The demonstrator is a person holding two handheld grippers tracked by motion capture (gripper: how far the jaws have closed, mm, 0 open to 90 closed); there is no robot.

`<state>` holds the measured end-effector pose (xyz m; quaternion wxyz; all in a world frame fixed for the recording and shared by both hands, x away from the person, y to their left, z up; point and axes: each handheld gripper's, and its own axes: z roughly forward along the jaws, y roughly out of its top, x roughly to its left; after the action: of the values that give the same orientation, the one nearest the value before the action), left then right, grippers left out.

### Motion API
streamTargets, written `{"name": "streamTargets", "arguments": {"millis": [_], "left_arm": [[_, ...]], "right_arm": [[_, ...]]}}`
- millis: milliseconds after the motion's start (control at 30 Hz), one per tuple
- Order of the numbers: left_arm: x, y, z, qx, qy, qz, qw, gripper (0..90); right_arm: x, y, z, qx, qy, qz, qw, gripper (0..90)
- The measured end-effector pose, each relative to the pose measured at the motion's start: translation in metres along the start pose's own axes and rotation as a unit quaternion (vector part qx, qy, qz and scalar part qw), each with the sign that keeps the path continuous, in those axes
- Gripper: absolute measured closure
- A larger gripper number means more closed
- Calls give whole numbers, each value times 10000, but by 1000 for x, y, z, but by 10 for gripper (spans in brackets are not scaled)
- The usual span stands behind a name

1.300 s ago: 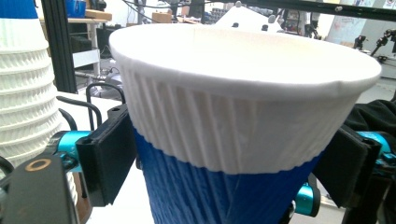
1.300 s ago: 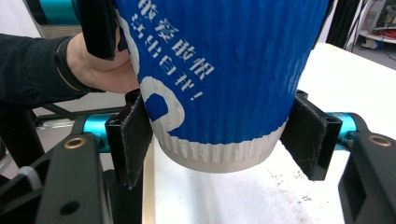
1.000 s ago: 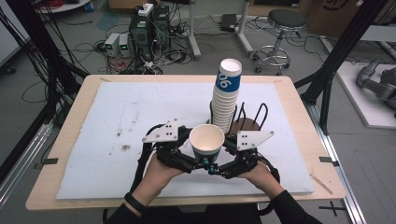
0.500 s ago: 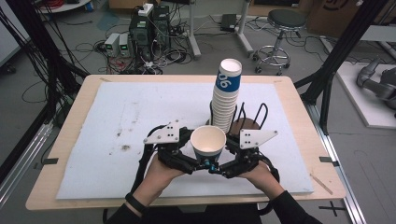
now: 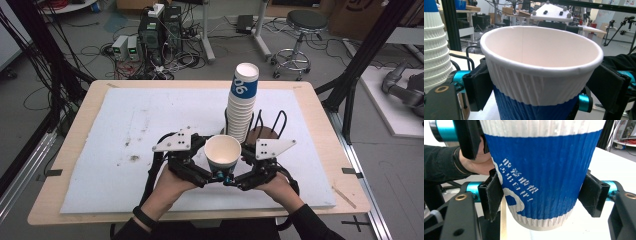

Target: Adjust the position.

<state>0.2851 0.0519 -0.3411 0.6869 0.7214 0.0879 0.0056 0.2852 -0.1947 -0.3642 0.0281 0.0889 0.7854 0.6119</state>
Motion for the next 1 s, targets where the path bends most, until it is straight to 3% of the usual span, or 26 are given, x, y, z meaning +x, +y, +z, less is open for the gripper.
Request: {"name": "streamTargets", "arguments": {"millis": [300,1000], "left_arm": [[0,2,-3,-40,36,-66,10000,144],[-2,4,-4,45,71,143,9999,196]], "right_arm": [[0,-1,4,47,15,18,10000,283],[2,-1,6,111,79,-47,9999,266]]}}
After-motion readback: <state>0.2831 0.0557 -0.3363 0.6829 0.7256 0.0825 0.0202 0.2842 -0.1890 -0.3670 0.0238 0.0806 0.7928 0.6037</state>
